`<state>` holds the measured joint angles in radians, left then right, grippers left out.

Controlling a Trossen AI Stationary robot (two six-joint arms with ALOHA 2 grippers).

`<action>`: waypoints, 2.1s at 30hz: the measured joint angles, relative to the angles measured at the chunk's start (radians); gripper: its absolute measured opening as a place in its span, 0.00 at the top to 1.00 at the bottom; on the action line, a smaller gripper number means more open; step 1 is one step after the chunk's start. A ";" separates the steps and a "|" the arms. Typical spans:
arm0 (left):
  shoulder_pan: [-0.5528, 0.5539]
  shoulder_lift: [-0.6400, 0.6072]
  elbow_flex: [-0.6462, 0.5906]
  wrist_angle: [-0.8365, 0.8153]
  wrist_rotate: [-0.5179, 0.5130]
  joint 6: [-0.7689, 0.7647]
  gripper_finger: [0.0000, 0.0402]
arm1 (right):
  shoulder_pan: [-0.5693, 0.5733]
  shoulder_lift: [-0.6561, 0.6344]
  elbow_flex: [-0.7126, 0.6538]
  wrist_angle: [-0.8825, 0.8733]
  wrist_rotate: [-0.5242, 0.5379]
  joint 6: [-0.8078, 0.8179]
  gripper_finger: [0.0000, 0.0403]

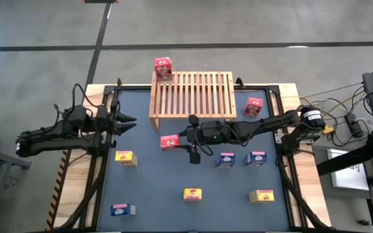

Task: Stack cereal on shelf
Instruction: Put the bottom red cereal box aligned with the other red cereal box on the shelf

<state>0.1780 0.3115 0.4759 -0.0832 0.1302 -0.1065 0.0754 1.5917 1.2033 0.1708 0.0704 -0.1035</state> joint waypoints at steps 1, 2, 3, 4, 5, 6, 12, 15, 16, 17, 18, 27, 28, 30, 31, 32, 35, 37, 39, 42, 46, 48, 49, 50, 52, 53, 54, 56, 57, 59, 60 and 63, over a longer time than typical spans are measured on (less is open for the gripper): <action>0.000 0.000 0.000 0.000 -0.003 0.008 0.81 | -0.005 0.000 0.016 -0.008 0.000 -0.014 0.58; 0.000 0.000 0.000 -0.003 -0.016 0.018 0.81 | -0.012 -0.001 0.029 -0.014 -0.001 -0.022 0.58; 0.000 -0.003 0.005 -0.022 -0.040 0.029 0.81 | -0.021 -0.003 0.041 -0.023 -0.002 -0.031 0.58; 0.000 -0.007 0.015 -0.055 -0.076 0.040 0.81 | -0.033 -0.005 0.051 -0.034 -0.003 -0.040 0.58; 0.000 -0.011 0.026 -0.086 -0.129 0.051 0.81 | -0.048 -0.006 0.062 -0.042 -0.003 -0.043 0.58; 0.000 -0.017 0.038 -0.118 -0.193 0.055 0.81 | -0.065 -0.007 0.071 -0.042 -0.002 -0.044 0.58; 0.000 -0.058 0.080 -0.214 -0.374 0.024 0.81 | -0.197 -0.015 0.091 -0.029 -0.094 -0.028 0.58; 0.000 -0.086 0.089 -0.234 -0.351 0.035 0.81 | -0.273 -0.015 0.112 -0.025 -0.149 -0.028 0.58; 0.000 -0.097 0.088 -0.235 -0.349 0.036 0.81 | -0.297 -0.015 0.121 -0.025 -0.153 -0.029 0.58; 0.000 -0.108 0.086 -0.235 -0.348 0.036 0.81 | -0.319 -0.015 0.130 -0.026 -0.155 -0.030 0.58; 0.000 -0.118 0.085 -0.239 -0.348 0.036 0.81 | -0.340 -0.015 0.142 -0.035 -0.162 -0.038 0.58; 0.000 -0.157 0.067 -0.262 -0.348 0.016 0.81 | -0.475 0.005 0.257 -0.113 -0.338 -0.117 0.58; 0.000 -0.157 0.067 -0.264 -0.348 0.016 0.81 | -0.482 0.013 0.269 -0.114 -0.339 -0.122 0.58; 0.000 -0.153 0.065 -0.264 -0.347 0.015 0.81 | -0.497 0.029 0.286 -0.127 -0.357 -0.125 0.58; 0.000 -0.151 0.066 -0.261 -0.347 0.015 0.81 | -0.503 0.040 0.294 -0.126 -0.380 -0.124 0.58; 0.000 -0.151 0.066 -0.263 -0.347 0.015 0.81 | -0.508 0.051 0.303 -0.121 -0.402 -0.124 0.58; 0.000 -0.144 0.065 -0.263 -0.347 0.007 0.81 | -0.518 0.090 0.323 -0.122 -0.443 -0.124 0.58; 0.000 -0.139 0.064 -0.265 -0.344 -0.006 0.81 | -0.522 0.121 0.340 -0.125 -0.446 -0.124 0.58; 0.000 -0.134 0.064 -0.265 -0.326 -0.011 0.81 | -0.528 0.149 0.360 -0.130 -0.446 -0.124 0.58; 0.000 -0.131 0.064 -0.264 -0.319 -0.012 0.81 | -0.530 0.190 0.404 -0.150 -0.445 -0.124 0.58; 0.000 -0.130 0.064 -0.263 -0.320 -0.012 0.81 | -0.532 0.245 0.475 -0.222 -0.445 -0.130 0.58; 0.000 -0.130 0.064 -0.263 -0.320 -0.012 0.81 | -0.533 0.274 0.520 -0.257 -0.446 -0.135 0.58; 0.000 -0.130 0.064 -0.262 -0.320 -0.012 0.81 | -0.534 0.283 0.538 -0.275 -0.446 -0.142 0.58; 0.000 -0.130 0.064 -0.262 -0.320 -0.012 0.81 | -0.534 0.294 0.558 -0.291 -0.446 -0.145 0.58; 0.000 -0.130 0.064 -0.262 -0.320 -0.012 0.81 | -0.534 0.310 0.588 -0.306 -0.445 -0.151 0.58; 0.000 -0.130 0.064 -0.262 -0.320 -0.012 0.81 | -0.534 0.317 0.601 -0.314 -0.445 -0.151 0.58; 0.000 -0.130 0.064 -0.262 -0.320 -0.012 0.81 | -0.534 0.322 0.615 -0.324 -0.444 -0.152 0.58; 0.000 -0.130 0.064 -0.262 -0.320 -0.012 0.81 | -0.534 0.327 0.640 -0.352 -0.440 -0.155 0.58; 0.000 -0.130 0.064 -0.262 -0.320 -0.012 0.81 | -0.534 0.330 0.654 -0.369 -0.438 -0.159 0.58; 0.000 -0.130 0.064 -0.263 -0.320 -0.011 0.81 | -0.537 0.333 0.681 -0.407 -0.437 -0.175 0.58; 0.000 -0.130 0.064 -0.265 -0.320 -0.010 0.81 | -0.539 0.334 0.695 -0.432 -0.437 -0.179 0.58; 0.000 -0.130 0.064 -0.266 -0.320 -0.010 0.81 | -0.547 0.341 0.728 -0.489 -0.437 -0.185 0.58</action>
<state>0.1783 0.1818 0.5400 -0.3492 -0.1902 -0.1162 -0.4718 1.9326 1.9310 -0.3179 -0.3664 -0.2883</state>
